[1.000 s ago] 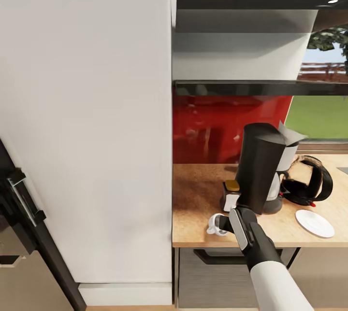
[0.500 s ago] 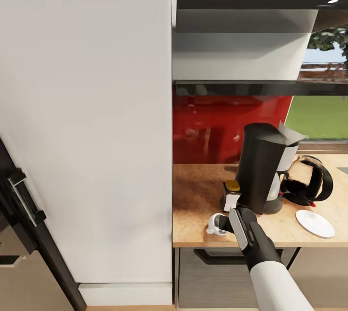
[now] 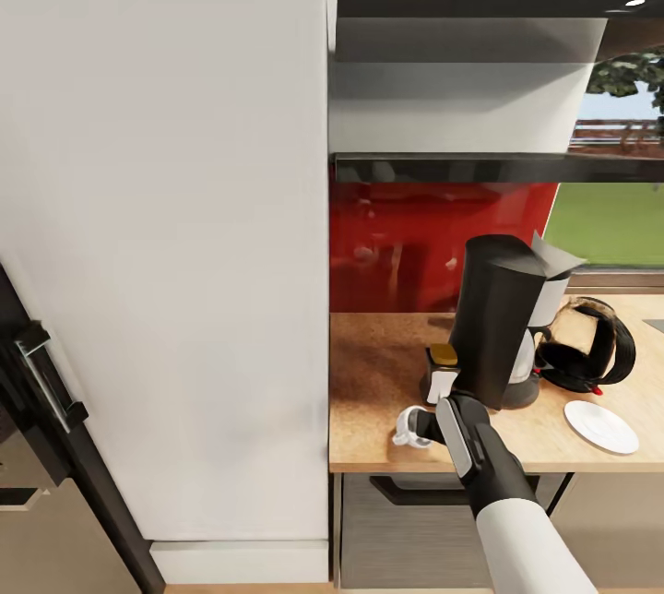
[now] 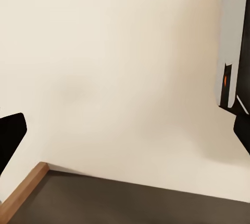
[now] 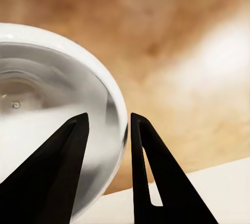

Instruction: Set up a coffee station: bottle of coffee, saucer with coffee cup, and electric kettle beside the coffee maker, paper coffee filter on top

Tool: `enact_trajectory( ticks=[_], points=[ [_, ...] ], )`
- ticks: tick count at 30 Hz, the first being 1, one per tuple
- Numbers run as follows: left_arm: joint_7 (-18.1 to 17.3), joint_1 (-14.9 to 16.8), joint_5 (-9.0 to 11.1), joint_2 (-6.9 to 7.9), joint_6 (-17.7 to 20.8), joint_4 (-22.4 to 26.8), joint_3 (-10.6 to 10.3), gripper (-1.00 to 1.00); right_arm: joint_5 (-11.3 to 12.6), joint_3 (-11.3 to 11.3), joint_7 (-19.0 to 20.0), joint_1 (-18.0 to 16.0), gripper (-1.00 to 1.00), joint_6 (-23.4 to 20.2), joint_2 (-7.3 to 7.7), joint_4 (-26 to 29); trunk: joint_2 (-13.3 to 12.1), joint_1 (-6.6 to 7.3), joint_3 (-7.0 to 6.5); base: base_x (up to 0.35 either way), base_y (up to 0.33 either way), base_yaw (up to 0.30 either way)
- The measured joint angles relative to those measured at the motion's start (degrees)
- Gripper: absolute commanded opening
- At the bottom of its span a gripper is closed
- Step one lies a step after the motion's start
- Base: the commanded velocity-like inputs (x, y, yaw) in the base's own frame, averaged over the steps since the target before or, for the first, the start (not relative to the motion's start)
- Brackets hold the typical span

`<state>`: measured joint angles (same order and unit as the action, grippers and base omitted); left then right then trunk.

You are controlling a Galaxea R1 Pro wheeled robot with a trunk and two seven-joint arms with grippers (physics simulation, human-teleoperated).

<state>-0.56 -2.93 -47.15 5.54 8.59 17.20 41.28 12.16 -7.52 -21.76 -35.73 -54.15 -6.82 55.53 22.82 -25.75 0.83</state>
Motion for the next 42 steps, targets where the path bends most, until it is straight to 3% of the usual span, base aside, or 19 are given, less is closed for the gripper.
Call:
enact_trajectory(
  ticks=[11,22,42],
  points=[
    [0.00,0.01,-0.07,-0.03,-0.23,0.01,-0.07,1.00,0.02,0.05,-0.03,0.00,-1.00,-0.01,-0.11,4.55,0.00,0.00,0.00,0.000,0.000,0.000],
    [0.00,0.02,-0.09,-0.04,-0.05,0.04,-0.09,1.00,-0.05,-0.02,-0.03,0.00,-1.00,-0.01,-0.16,4.71,0.00,0.00,0.00,0.000,-0.034,0.000],
    [0.00,0.02,-0.08,-0.38,0.03,0.01,-0.13,1.00,-0.15,-0.12,-0.04,0.00,-1.00,-0.03,-0.09,4.57,0.00,-0.01,0.00,-0.049,-0.249,0.000]
  ],
)
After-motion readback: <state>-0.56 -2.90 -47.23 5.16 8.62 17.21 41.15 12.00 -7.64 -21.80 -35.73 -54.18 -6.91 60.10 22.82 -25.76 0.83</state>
